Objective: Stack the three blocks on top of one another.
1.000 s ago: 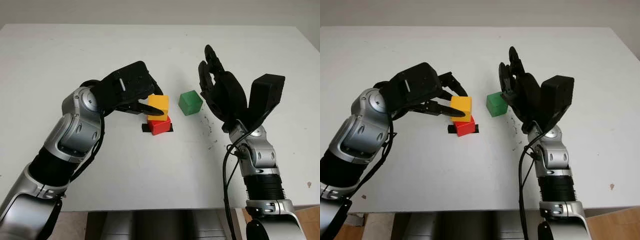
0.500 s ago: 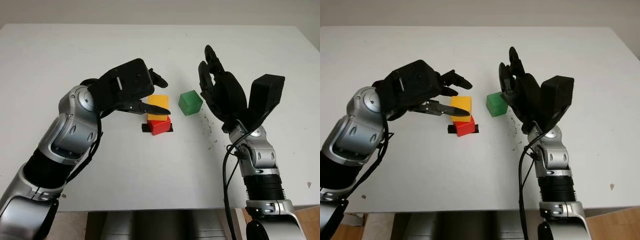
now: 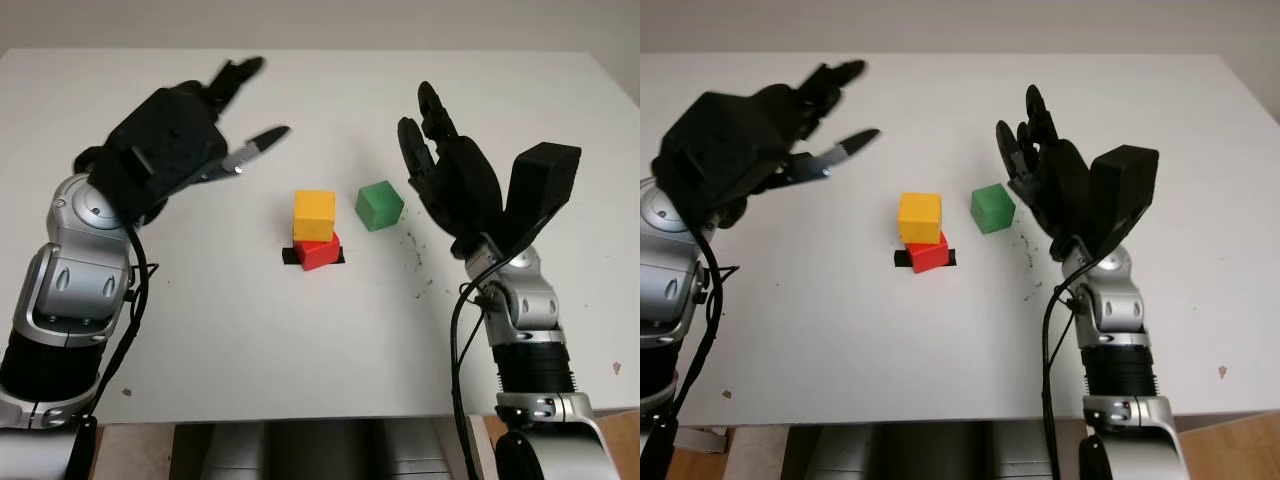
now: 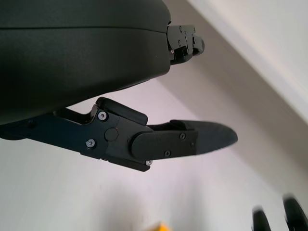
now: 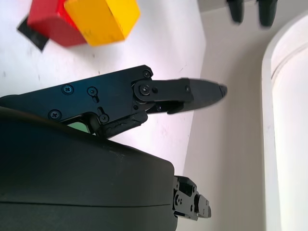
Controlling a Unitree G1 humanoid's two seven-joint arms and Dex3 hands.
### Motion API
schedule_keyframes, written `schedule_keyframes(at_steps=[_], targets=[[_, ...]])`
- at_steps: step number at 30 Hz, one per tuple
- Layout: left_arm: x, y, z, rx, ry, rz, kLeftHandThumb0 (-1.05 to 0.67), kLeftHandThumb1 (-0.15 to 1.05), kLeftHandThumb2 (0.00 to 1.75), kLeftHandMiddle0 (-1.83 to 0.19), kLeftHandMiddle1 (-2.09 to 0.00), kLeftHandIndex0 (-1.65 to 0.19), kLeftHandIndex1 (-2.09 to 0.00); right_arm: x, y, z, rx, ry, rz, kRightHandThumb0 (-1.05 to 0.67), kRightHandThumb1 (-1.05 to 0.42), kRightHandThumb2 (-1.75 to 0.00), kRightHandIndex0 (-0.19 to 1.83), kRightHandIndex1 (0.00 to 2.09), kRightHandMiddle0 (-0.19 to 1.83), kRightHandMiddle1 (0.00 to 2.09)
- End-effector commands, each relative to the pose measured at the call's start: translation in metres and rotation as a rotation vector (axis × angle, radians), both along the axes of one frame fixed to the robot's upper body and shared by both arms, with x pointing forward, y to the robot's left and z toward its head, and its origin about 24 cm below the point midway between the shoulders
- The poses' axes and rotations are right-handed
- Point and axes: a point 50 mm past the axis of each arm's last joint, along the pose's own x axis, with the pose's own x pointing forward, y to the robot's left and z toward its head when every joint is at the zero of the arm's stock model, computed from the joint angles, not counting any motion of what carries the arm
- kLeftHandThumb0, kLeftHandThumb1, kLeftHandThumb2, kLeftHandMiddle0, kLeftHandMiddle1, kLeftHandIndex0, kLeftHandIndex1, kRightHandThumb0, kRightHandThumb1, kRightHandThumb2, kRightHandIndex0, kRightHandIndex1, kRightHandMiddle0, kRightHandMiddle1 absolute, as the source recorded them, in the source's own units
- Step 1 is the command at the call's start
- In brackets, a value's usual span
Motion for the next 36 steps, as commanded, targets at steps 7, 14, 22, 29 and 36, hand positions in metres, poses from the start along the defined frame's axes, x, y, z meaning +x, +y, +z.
schedule_keyframes(at_steps=[7,14,22,29,36], targets=[[-0.003,0.017,-0.039,-0.218,-0.049,0.06,-0.65,1.05,0.54,0.11,-0.06,0.15,-0.1,0.014,-0.019,0.033,-0.256,-0.119,-0.024,-0.6,-0.96,-0.04,0.04,0.12,0.03,0.13],[-0.006,0.027,-0.07,-0.424,-0.062,0.051,-0.65,1.05,0.51,0.12,-0.05,0.13,-0.1,0.025,-0.028,0.057,-0.578,-0.19,-0.024,-0.58,-0.88,-0.03,0.13,0.15,0.16,0.2],[-0.006,0.041,-0.087,-0.481,-0.047,0.085,-0.67,1.05,0.48,0.1,-0.06,0.1,-0.1,0.032,-0.024,0.075,-1.083,-0.277,0.005,-0.69,-0.83,-0.05,0.34,0.22,0.18,0.51],[-0.007,0.039,-0.085,-0.5,-0.058,0.074,-0.64,1.05,0.47,0.09,-0.06,0.09,-0.09,0.028,-0.018,0.077,-1.305,-0.287,0.053,-0.65,-0.81,-0.05,0.32,0.13,0.33,0.22],[-0.007,0.037,-0.084,-0.495,-0.056,0.064,-0.66,1.05,0.46,0.08,-0.06,0.07,-0.09,0.022,-0.013,0.075,-1.47,-0.317,0.097,-0.72,-0.83,-0.06,0.3,0.11,0.34,0.17]])
